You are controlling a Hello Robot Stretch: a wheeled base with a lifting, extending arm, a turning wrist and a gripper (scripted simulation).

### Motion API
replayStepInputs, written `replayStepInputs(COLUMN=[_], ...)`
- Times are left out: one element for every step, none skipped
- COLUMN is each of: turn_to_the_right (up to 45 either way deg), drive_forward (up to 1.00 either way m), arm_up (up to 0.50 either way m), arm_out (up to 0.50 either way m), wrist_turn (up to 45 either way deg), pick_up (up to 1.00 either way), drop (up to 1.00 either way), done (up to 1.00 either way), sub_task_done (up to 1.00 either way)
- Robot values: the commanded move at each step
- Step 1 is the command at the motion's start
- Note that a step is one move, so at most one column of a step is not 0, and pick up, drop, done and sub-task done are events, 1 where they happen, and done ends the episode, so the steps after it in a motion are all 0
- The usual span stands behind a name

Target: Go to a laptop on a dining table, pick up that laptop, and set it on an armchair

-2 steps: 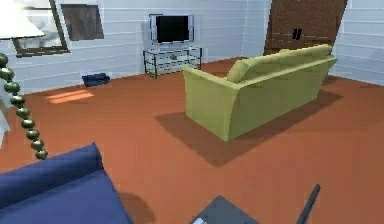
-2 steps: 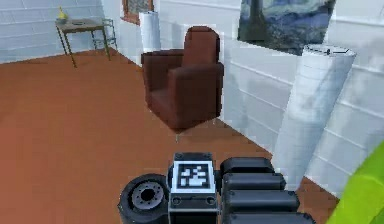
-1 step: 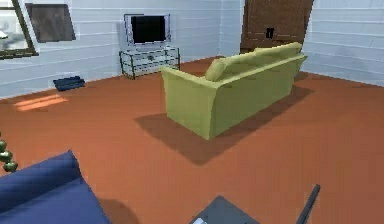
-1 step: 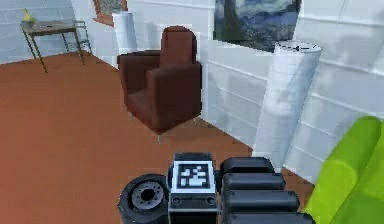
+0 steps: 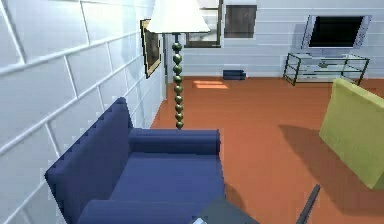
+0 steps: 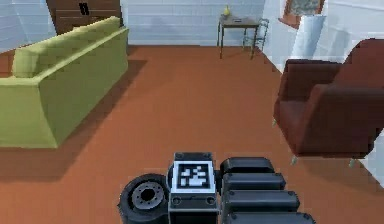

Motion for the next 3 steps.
replayStepInputs(turn_to_the_right=[-24.0, 0.0, 45.0], drive_forward=[0.0, 0.4, 0.0], arm_up=[0.0, 0.0, 0.0], arm_out=[0.0, 0.0, 0.0], wrist_turn=[0.0, 0.0, 0.0], pick_up=[0.0, 0.0, 0.0], drop=[0.0, 0.0, 0.0], done=[0.0, 0.0, 0.0], sub_task_done=[0.0, 0.0, 0.0])
